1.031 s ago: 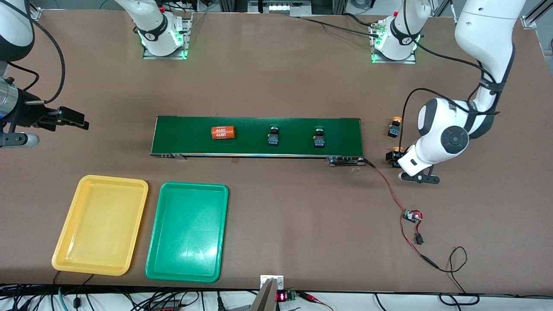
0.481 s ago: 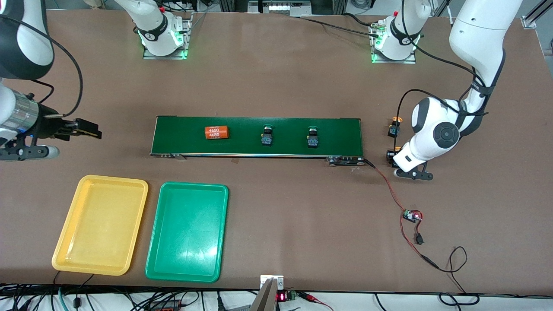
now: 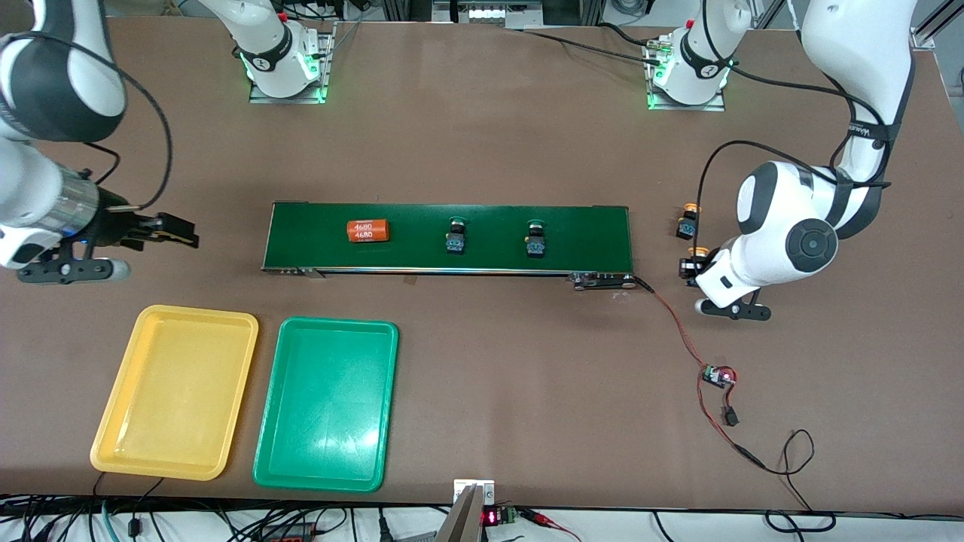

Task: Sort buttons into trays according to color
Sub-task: 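Place the yellow button on the belt while the right gripper reaches the belt, then grasp a green button with the right gripper while the left gripper grasps the cylinder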

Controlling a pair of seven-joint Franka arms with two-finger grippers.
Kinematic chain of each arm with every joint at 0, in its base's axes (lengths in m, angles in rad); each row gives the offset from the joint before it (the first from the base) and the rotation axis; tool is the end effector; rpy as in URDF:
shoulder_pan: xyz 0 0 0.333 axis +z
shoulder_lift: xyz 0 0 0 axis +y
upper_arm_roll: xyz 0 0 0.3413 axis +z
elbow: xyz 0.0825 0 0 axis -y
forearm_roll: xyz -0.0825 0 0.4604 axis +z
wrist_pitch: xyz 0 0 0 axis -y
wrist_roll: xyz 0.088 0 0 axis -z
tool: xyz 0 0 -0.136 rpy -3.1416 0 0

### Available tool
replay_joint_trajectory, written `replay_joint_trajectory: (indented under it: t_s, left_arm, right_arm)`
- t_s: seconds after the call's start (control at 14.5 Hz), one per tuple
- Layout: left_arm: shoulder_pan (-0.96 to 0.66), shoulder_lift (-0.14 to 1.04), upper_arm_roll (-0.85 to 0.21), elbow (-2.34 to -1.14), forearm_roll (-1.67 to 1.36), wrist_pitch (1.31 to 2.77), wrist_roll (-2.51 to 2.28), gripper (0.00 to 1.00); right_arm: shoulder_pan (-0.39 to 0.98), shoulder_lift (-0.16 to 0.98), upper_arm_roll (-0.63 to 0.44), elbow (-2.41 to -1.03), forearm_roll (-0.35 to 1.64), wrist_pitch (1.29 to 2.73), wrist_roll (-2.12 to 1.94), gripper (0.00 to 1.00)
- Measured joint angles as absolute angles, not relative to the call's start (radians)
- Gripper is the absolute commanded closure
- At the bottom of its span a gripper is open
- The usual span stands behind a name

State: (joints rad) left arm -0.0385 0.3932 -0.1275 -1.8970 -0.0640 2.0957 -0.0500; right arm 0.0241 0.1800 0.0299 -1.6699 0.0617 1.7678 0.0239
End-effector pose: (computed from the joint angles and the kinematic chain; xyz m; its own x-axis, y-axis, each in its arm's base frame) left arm 0.6584 -0.1138 0.2273 0.9770 -0.0808 -0.1972 -0.0646 -0.9941 0.0871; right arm 0.6829 0.0430 0.4640 0.9963 0.0179 -0.0839 0.0126 -0.9980 -0.0626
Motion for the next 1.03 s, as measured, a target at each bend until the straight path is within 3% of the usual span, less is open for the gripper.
replay_joint_trajectory:
  t_s: [0.28,0.48,0.83,0.89,0.96,1.03]
  left_arm:
    - [-0.073,0.399,-0.272,-1.883,-0.087,2.093,-0.315,0.77]
    - [-0.134,0.422,-0.312,-1.886,-0.087,2.129,-0.457,0.77]
    - [-0.168,0.460,-0.312,-1.905,-0.087,2.135,-0.489,0.69]
    - [-0.168,0.460,-0.312,-1.917,-0.086,2.135,-0.489,0.58]
    - [-0.169,0.461,-0.312,-1.926,-0.082,2.137,-0.489,0.18]
    - [-0.170,0.461,-0.312,-1.932,-0.076,2.148,-0.489,0.00]
  right_arm:
    - [0.084,0.053,0.037,-1.872,0.062,1.838,0.053,0.00]
    - [0.134,-0.051,0.056,-2.041,0.064,1.955,0.135,0.00]
    - [0.151,-0.086,0.251,-2.221,0.064,2.142,0.390,0.00]
    - [0.152,-0.083,0.276,-2.237,0.064,2.166,0.420,0.00]
    - [0.153,-0.076,0.292,-2.247,0.064,2.186,0.436,0.00]
    - [0.154,-0.062,0.302,-2.251,0.064,2.208,0.440,0.00]
